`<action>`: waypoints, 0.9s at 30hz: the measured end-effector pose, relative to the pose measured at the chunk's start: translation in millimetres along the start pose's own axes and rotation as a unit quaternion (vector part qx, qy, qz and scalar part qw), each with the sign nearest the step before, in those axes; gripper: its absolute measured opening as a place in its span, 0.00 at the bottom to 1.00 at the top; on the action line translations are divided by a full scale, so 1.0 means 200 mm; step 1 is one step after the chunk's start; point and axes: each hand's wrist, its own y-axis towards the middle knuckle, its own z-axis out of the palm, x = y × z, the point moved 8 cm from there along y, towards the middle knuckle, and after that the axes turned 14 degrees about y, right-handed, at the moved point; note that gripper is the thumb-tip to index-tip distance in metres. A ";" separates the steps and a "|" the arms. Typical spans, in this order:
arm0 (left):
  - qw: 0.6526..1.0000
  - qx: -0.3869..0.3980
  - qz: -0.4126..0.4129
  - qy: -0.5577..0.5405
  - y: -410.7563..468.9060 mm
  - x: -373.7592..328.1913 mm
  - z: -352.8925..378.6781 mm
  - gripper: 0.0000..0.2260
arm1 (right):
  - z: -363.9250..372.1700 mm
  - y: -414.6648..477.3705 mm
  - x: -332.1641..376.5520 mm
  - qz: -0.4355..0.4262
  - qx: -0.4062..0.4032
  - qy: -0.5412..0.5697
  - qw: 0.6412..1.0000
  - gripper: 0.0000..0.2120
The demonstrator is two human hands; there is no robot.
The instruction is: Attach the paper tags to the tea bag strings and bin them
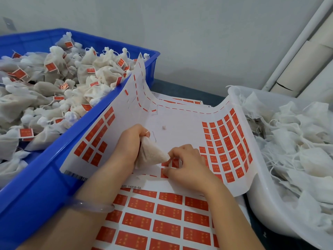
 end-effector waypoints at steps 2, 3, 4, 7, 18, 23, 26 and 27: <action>1.000 0.003 0.001 0.004 0.00 0.00 0.00 0.10 | 0.00 0.00 0.00 -0.001 0.002 0.001 1.000 0.14; 1.000 0.004 0.001 0.003 0.00 0.00 0.00 0.10 | 0.00 0.00 0.00 0.000 0.005 0.000 1.000 0.16; 1.000 0.004 0.001 0.002 0.00 -0.01 0.00 0.10 | 0.00 0.00 0.00 0.002 0.007 -0.001 1.000 0.15; 1.000 0.003 0.004 -0.001 -0.01 -0.01 0.00 0.09 | 0.00 0.00 0.00 0.005 0.006 -0.006 1.000 0.08; 0.998 0.008 0.004 -0.062 0.00 0.00 -0.01 0.11 | 0.00 -0.01 -0.04 -0.014 -0.037 0.009 0.999 0.14; 0.997 0.006 0.006 -0.071 0.00 0.00 -0.02 0.11 | -0.01 -0.02 -0.03 -0.038 -0.083 0.020 0.996 0.07; 0.997 0.009 0.007 -0.074 0.00 0.00 -0.01 0.11 | -0.01 -0.02 -0.03 -0.049 -0.101 -0.002 0.994 0.07; 0.997 0.009 0.007 -0.075 0.00 0.00 -0.01 0.11 | -0.01 -0.02 -0.03 -0.052 -0.107 -0.004 0.993 0.06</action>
